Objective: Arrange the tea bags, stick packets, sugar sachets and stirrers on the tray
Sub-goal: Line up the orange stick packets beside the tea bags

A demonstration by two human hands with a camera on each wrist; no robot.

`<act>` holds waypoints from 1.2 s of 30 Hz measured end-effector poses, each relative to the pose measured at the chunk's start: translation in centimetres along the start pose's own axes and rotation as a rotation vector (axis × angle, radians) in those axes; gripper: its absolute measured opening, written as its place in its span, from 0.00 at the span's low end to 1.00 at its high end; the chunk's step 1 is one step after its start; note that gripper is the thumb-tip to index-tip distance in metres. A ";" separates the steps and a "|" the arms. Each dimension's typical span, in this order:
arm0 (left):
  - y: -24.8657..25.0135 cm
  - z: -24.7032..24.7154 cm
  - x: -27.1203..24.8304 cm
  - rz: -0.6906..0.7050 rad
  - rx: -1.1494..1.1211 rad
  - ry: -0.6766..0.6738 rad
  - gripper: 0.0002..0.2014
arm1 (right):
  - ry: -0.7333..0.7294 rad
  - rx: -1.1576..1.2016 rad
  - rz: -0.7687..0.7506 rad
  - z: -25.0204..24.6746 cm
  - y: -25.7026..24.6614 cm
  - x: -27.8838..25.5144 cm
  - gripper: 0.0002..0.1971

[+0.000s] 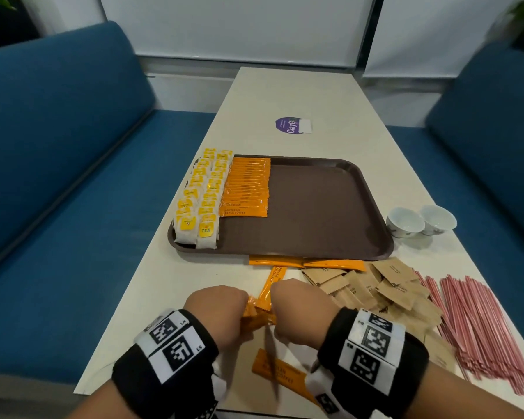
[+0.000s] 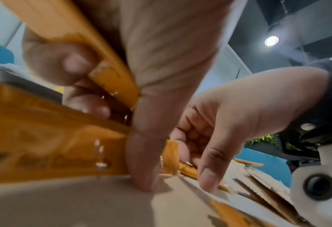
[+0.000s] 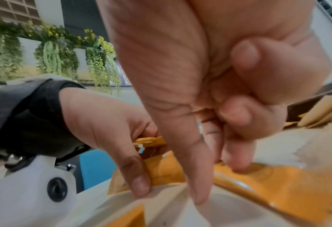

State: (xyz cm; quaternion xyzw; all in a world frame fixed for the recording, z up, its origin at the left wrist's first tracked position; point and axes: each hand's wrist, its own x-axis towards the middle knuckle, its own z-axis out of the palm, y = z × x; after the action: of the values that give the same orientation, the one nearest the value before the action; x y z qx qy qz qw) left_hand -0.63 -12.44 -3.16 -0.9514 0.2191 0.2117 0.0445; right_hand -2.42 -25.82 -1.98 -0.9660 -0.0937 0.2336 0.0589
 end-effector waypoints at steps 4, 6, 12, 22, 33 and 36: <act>-0.9 0.2 -0.4 -0.034 -0.268 0.021 0.07 | 0.044 0.060 0.035 -0.1 0.2 -0.3 0.08; -1.3 0.5 -0.3 -0.073 -0.485 0.046 0.10 | 0.017 0.040 0.051 0.0 0.4 -0.3 0.04; -0.5 -0.2 1.1 -0.117 -0.732 0.195 0.02 | 0.002 0.026 0.061 0.2 0.4 -0.5 0.03; -1.7 -1.8 2.2 -0.156 -0.712 0.356 0.06 | 0.175 0.060 0.055 -2.1 2.0 -3.1 0.03; 1.8 -2.1 4.7 -0.022 -0.137 0.102 0.20 | -0.137 0.040 0.012 1.5 -0.3 -4.1 0.13; 2.0 -2.0 5.3 -0.025 -0.100 0.078 0.17 | -0.120 0.017 0.018 1.8 -0.5 -3.9 0.13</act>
State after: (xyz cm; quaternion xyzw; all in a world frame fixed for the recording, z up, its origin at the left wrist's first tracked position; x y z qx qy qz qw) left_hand 3.61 -16.67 -3.56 -0.9626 0.1981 0.1846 -0.0089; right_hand -6.73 -26.07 -1.74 -0.9504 -0.0865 0.2926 0.0595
